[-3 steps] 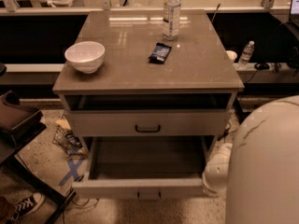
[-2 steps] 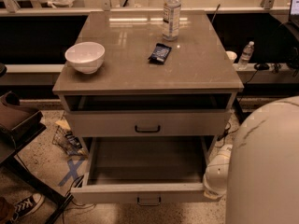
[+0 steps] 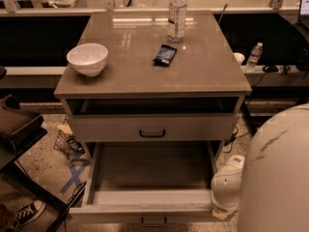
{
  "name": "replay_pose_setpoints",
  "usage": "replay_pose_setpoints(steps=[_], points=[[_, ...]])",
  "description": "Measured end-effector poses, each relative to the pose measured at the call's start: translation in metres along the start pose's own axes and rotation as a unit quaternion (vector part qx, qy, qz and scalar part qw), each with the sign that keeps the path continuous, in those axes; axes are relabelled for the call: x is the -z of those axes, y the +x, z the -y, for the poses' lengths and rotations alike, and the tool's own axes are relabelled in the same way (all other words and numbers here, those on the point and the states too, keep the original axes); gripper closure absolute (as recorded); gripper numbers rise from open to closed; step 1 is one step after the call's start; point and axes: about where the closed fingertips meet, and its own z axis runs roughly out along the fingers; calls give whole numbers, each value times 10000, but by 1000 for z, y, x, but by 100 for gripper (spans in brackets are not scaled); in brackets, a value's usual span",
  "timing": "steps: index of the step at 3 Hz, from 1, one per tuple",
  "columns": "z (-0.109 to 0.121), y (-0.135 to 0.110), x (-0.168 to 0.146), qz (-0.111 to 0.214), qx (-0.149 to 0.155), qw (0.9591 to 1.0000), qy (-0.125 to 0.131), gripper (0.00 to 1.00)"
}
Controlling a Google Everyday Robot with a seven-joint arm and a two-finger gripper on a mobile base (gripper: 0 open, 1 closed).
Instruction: Open middle drawer
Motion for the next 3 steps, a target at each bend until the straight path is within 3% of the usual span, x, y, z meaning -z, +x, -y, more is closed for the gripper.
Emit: replay_pose_setpoints(steps=[3], points=[[-1,1,0,-5,-1,10000,-5,28]])
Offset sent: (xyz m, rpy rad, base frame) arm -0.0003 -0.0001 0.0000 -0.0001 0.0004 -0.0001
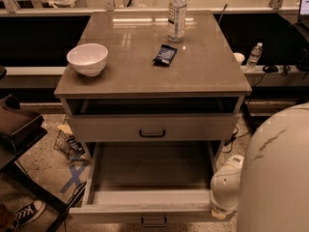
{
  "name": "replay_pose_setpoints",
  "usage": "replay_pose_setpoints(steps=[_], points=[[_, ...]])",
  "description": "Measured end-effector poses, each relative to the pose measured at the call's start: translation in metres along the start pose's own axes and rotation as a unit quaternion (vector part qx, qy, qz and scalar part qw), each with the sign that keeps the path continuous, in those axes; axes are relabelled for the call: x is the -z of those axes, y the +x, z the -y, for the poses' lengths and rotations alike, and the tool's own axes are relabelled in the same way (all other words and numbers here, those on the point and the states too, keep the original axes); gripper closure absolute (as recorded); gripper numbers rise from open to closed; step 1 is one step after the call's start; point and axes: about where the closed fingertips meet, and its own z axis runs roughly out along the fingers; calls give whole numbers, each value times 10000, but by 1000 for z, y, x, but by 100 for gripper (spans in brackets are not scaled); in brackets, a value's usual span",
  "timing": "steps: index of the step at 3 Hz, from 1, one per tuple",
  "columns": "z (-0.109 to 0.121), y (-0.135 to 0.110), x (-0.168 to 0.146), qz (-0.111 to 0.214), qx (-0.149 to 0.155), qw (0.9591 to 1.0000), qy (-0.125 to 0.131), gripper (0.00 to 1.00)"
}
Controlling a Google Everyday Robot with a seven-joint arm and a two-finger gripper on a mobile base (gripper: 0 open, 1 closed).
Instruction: Open middle drawer
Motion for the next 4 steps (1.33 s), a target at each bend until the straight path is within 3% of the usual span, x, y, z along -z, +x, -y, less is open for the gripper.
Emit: replay_pose_setpoints(steps=[1,2,3,4], points=[[0,0,0,-2,-1,10000,-2,5],[-1,0,2,-2,28,10000,16,0],[-2,-2,16,0,198,9997,128,0],[-27,-13,62,-490,835,9947,352,26]])
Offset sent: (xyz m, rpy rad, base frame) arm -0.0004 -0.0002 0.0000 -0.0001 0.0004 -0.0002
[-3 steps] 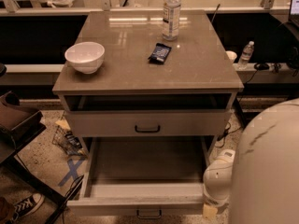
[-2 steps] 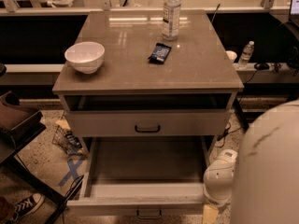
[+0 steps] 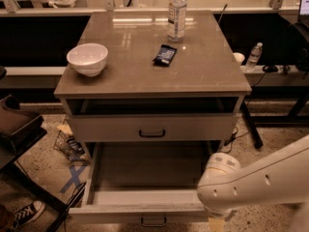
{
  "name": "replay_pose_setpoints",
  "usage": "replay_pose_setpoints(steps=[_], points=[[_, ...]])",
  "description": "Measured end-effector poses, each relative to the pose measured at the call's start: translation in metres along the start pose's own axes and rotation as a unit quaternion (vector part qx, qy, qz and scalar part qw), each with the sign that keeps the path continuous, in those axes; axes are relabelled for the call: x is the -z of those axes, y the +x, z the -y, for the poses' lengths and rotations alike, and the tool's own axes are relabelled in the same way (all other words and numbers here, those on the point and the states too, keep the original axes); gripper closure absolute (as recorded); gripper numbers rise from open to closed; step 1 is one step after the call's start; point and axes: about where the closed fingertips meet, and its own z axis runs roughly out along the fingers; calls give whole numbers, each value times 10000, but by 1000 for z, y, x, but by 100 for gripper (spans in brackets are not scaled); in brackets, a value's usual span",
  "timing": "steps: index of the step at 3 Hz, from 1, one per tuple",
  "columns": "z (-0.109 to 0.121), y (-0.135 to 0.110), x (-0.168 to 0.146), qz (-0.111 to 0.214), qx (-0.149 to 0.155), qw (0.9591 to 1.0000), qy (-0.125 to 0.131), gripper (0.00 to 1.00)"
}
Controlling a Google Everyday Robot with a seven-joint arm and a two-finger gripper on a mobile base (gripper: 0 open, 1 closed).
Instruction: Open middle drawer
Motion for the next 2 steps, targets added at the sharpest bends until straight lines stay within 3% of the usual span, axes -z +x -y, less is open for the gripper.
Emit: replay_pose_setpoints(steps=[1,2], points=[[10,-16,54,-185,382,9982,428,49],[43,-35,87,26,695,9945,780,72]])
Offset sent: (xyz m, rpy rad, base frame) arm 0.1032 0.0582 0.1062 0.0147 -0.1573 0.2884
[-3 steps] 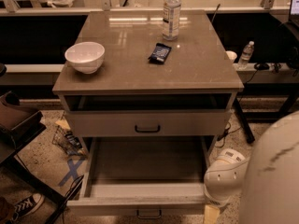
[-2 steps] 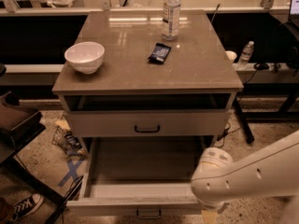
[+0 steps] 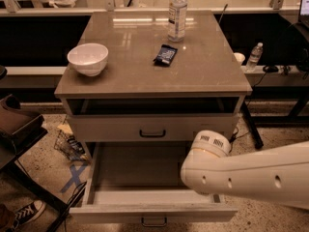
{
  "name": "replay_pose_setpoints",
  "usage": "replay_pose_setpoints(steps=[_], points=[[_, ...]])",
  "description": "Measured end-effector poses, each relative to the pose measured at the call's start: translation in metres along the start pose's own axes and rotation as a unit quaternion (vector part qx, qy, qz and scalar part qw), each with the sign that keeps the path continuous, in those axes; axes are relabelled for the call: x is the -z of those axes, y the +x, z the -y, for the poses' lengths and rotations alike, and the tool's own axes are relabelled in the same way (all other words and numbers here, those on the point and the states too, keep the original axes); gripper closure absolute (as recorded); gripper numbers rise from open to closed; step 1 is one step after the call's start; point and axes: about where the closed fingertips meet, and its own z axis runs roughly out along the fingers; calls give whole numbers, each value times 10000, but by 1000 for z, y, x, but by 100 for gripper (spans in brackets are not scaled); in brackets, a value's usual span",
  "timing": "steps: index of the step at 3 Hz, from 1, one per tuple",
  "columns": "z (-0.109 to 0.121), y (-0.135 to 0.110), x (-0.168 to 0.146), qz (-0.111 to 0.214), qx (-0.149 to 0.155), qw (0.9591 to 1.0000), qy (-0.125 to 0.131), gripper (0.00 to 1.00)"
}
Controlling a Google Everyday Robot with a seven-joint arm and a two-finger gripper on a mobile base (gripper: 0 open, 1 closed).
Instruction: Open middle drawer
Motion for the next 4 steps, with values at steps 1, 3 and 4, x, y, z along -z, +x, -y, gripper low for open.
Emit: replay_pose_setpoints(steps=[1,3,4], points=[[43,3,-10,498,-388,9980,-38,95],[65,-10,-24,689,-434,9965,-163,100],[64,-20,-44,713,-309,9964,-347,100]])
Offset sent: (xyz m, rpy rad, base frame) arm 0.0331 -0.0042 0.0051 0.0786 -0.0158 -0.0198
